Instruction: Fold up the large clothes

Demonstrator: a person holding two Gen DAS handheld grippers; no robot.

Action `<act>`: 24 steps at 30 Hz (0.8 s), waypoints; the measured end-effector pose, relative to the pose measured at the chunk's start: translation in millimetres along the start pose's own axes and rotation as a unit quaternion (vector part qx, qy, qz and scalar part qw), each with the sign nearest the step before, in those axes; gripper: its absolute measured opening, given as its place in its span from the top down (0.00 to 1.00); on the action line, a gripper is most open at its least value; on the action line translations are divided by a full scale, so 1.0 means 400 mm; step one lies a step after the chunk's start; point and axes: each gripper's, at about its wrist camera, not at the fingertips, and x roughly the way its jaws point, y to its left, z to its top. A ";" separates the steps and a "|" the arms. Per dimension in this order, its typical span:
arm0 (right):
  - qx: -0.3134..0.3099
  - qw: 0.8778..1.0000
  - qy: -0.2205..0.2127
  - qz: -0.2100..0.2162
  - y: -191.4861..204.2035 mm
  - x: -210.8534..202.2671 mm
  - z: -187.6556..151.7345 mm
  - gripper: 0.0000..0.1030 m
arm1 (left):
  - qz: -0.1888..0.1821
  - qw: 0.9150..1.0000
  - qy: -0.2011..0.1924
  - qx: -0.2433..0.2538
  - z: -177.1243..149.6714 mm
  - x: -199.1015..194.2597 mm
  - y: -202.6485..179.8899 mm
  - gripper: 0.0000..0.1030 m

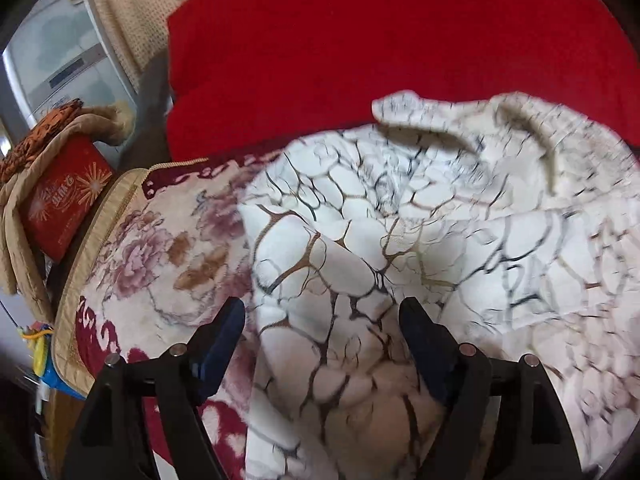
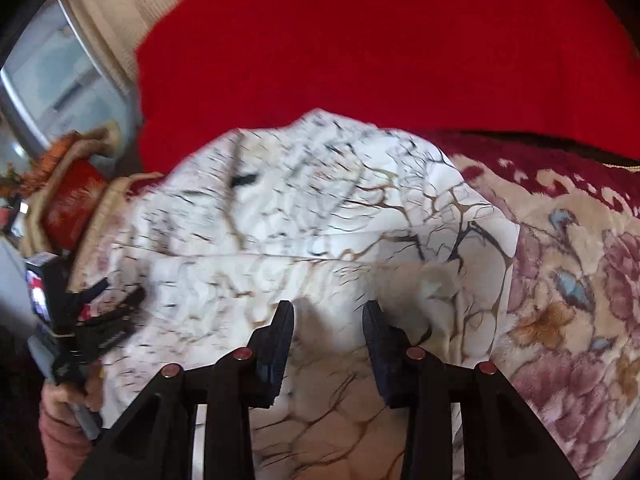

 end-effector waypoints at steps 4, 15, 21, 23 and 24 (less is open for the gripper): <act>-0.032 0.999 -0.014 0.028 0.041 -0.070 -0.051 0.62 | -0.021 0.999 -0.030 0.003 -0.025 -0.069 -0.002 0.21; -0.050 0.998 0.009 0.023 0.052 -0.108 -0.184 0.62 | -0.023 0.998 -0.046 0.025 -0.114 -0.105 -0.008 0.21; -0.060 0.998 -0.002 0.032 0.055 -0.130 -0.208 0.63 | 0.007 0.999 -0.041 0.027 -0.111 -0.076 -0.002 0.21; -0.041 0.998 0.041 0.025 0.037 -0.074 -0.212 0.62 | -0.017 1.000 -0.011 0.013 -0.105 -0.038 0.014 0.20; -0.034 0.998 0.048 0.026 0.031 -0.060 -0.210 0.63 | -0.028 1.000 -0.004 0.001 -0.100 -0.032 0.024 0.20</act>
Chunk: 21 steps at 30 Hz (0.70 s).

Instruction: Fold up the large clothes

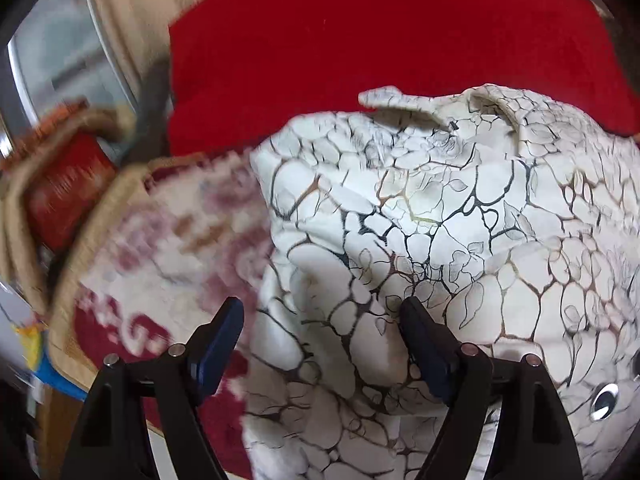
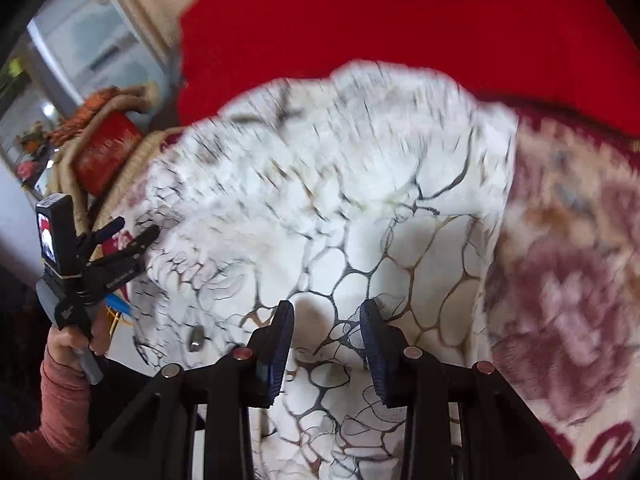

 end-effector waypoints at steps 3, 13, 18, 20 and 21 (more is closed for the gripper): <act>-0.007 1.000 -0.013 0.005 0.011 -0.026 0.033 0.62 | -0.011 0.999 0.002 -0.033 0.023 0.005 0.040 0.20; 0.079 0.996 -0.038 -0.024 -0.094 -0.017 0.159 0.63 | -0.002 0.988 0.000 -0.152 0.080 0.039 0.186 0.20; 0.069 0.996 -0.043 -0.029 -0.080 0.002 0.166 0.62 | -0.094 0.978 0.031 -0.182 0.101 0.091 0.185 0.20; 0.065 0.996 -0.056 -0.026 -0.073 -0.006 0.170 0.62 | -0.106 0.976 0.046 -0.185 0.107 0.111 0.176 0.20; 0.065 0.996 -0.062 -0.024 -0.068 -0.010 0.169 0.62 | -0.114 0.974 0.049 -0.191 0.108 0.117 0.176 0.20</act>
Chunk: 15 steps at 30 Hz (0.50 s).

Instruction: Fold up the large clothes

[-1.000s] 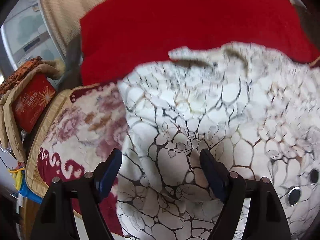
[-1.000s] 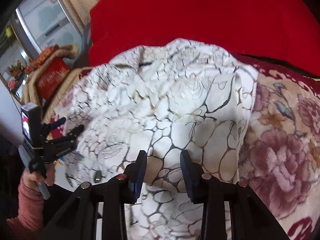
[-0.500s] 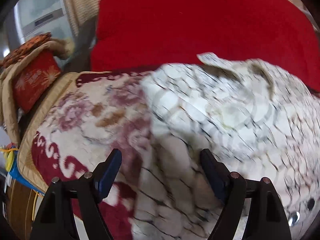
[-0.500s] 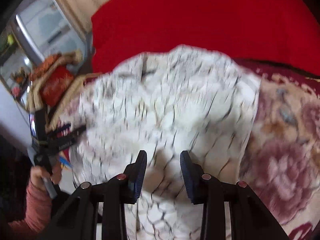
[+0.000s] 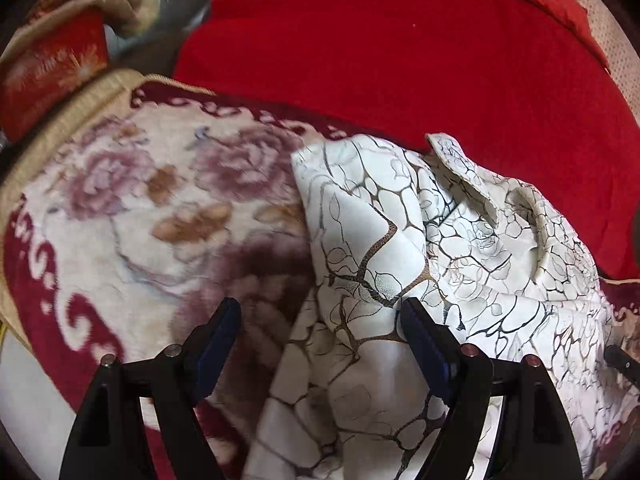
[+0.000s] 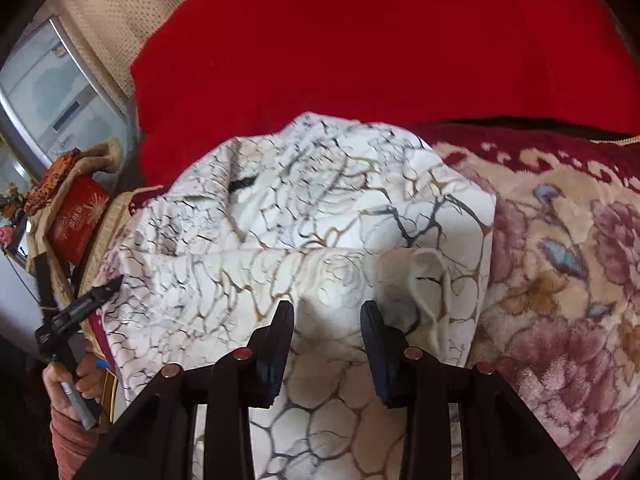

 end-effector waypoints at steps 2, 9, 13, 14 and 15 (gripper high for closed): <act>0.003 1.000 -0.017 0.001 -0.002 -0.009 -0.002 0.62 | -0.022 1.000 -0.006 -0.018 0.005 -0.009 0.006 0.20; 0.041 0.999 -0.016 0.003 -0.046 -0.004 -0.005 0.63 | -0.052 0.998 -0.028 -0.021 0.010 -0.029 -0.006 0.20; 0.052 0.999 -0.005 0.011 -0.047 0.024 -0.009 0.63 | -0.053 0.998 0.019 0.001 0.000 0.042 -0.045 0.38; 0.048 0.999 -0.008 0.009 -0.042 0.025 -0.009 0.63 | -0.044 0.999 0.017 0.011 -0.003 0.044 -0.055 0.61; 0.044 0.999 -0.009 0.008 -0.038 0.027 -0.010 0.63 | -0.042 0.999 0.015 0.025 -0.004 0.043 -0.070 0.66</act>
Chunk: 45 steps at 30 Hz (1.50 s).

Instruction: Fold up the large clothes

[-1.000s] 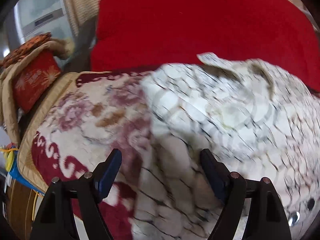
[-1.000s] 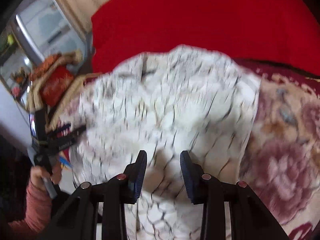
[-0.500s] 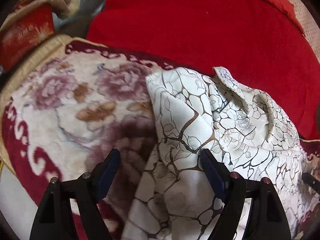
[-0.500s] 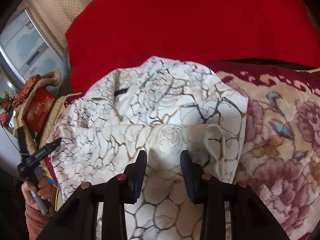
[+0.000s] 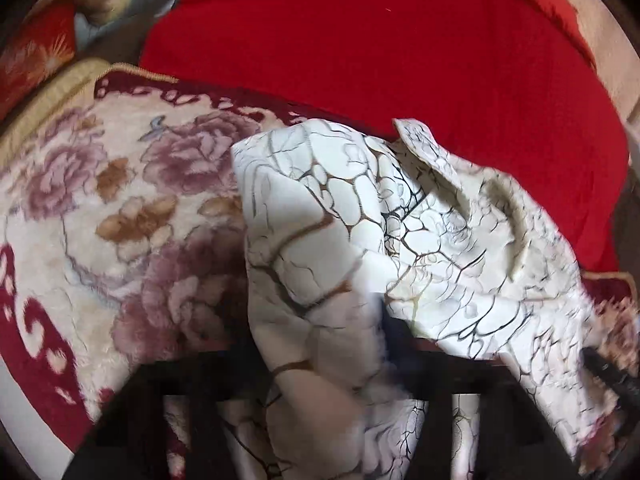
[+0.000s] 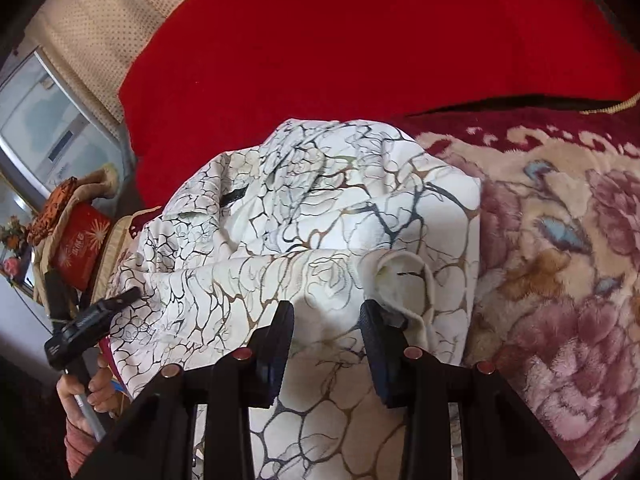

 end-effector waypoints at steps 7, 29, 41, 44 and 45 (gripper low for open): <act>-0.006 1.000 -0.026 0.012 0.014 -0.014 -0.009 0.62 | 0.025 0.998 -0.058 0.014 0.009 -0.065 0.007 0.90; -0.141 0.989 -0.050 0.011 0.131 -0.057 -0.111 0.63 | 0.082 0.990 -0.087 0.069 -0.089 -0.137 0.024 0.39; -0.078 0.992 -0.064 0.073 0.083 -0.130 -0.167 0.31 | 0.084 0.992 -0.077 0.047 -0.163 -0.197 0.113 0.26; -0.058 0.993 -0.057 0.084 0.049 -0.174 -0.221 0.31 | 0.092 0.992 -0.067 0.053 -0.235 -0.208 0.139 0.20; -0.053 0.994 -0.050 0.081 0.036 -0.189 -0.245 0.31 | 0.096 0.992 -0.055 0.060 -0.260 -0.207 0.146 0.20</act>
